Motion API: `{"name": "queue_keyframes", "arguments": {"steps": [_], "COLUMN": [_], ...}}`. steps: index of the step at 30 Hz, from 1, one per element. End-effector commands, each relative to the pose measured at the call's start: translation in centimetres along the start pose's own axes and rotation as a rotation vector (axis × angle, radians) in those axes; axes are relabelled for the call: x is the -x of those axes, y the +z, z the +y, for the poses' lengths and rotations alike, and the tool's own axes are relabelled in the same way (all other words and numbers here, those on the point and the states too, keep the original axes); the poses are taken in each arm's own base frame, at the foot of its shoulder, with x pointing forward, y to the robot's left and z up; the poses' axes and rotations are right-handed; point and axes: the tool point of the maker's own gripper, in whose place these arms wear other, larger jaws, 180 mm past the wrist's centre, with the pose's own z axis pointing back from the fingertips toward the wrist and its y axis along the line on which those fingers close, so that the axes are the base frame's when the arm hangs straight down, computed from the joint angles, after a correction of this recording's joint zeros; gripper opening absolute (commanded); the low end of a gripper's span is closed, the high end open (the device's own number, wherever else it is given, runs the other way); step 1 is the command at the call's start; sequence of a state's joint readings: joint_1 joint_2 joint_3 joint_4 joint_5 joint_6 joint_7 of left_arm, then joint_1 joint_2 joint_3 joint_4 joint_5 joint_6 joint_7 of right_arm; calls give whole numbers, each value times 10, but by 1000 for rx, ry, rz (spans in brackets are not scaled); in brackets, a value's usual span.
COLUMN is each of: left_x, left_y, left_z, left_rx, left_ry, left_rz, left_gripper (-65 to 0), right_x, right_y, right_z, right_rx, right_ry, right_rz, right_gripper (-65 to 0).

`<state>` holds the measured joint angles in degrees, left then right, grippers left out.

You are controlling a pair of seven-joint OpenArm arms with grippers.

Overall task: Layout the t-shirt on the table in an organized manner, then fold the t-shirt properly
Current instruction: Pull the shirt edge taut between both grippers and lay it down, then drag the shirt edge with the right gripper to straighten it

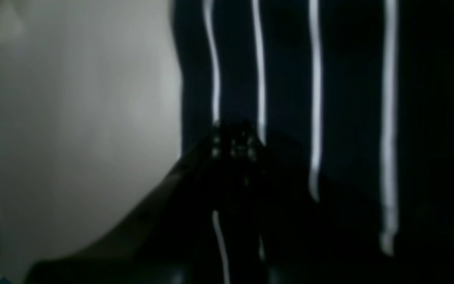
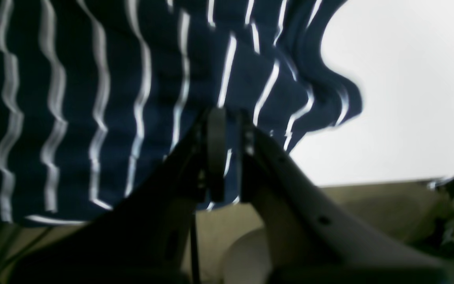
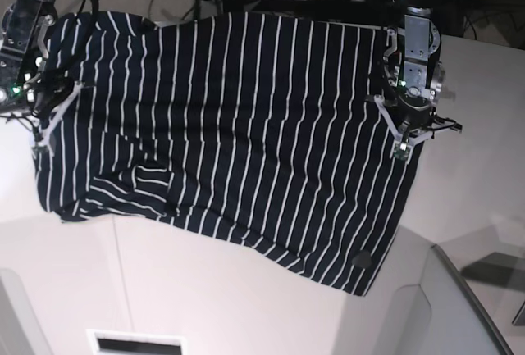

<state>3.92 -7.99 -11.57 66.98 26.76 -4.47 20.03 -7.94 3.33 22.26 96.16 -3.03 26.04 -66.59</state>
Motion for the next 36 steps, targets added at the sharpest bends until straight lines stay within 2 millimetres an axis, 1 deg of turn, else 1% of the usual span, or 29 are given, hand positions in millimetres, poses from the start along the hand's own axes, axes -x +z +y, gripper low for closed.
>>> {"name": "queue_keyframes", "arguments": {"steps": [1, 3, 4, 6, 8, 11, 12, 15, 16, 19, 20, 22, 24, 25, 26, 29, 32, 34, 36], "left_x": [2, 11, 10, 11, 5, -5, -9, -21, -26, -40, -45, -53, -60, -64, -70, -84, -107, -123, -139], "left_y": [-2, -5, -7, -14, -20, -28, -30, -35, -36, -42, -44, -48, -52, -54, -57, -62, -64, -63, -59], "left_z": [9, 4, 4, 2, 0, 0, 1, 4, 6, 9, 10, 11, 14, 15, 17, 28, 42, 49, 55], "left_rx": [-15, -2, 1, 8, 17, 20, 20, 18, 15, 15, 15, 19, 20, 20, 21, -13, -40, -47, -43], "left_ry": [-4, -5, -2, 4, 11, 30, 36, 49, 53, 64, 69, 81, 92, 99, 106, 133, 154, 179, 250], "left_rz": [20, 45, 49, 57, 29, 13, 11, -2, -9, -21, -26, -28, -29, -29, -30, -38, -72, -111, -154], "left_gripper": [-650, -650, -650, -650, -650, -650, -650, -650, -650, -650, -650, -650, -650, -650, -650, -650, -650, -650, -650], "right_x": [-7, -9, -8, -18, -29, -51, -61, -82, -95, -120, -128, -147, -166, -172, -183, -213, -242, -248, -247], "right_y": [-1, -11, -18, -31, -40, -50, -51, -56, -57, -64, -65, -67, -67, -67, -66, -57, -42, -35, -27], "right_z": [-2, 2, 5, 12, 18, 21, 23, 17, 18, 24, 19, 19, 21, 15, 12, 10, 2, -16, -37], "right_rx": [-1, -27, -44, -81, -109, -139, -151, -159, -171, -211, -212, -234, -257, -253, -251, -254, -240, -208, -163], "right_ry": [-2, -10, -20, -30, -35, -46, -52, -64, -69, -91, -97, -116, -128, -133, -134, -143, -159, -163, -159], "right_rz": [-17, 5, 21, 13, -1, -30, -47, -83, -102, -138, -154, -190, -227, -241, -267, -364, -513, -567, -572], "right_gripper": [-621, -621, -621, -623, -623, -623, -623, -624, -624, -624, -624, -624, -626, -626, -626, -624, -621, -621, -621]}}
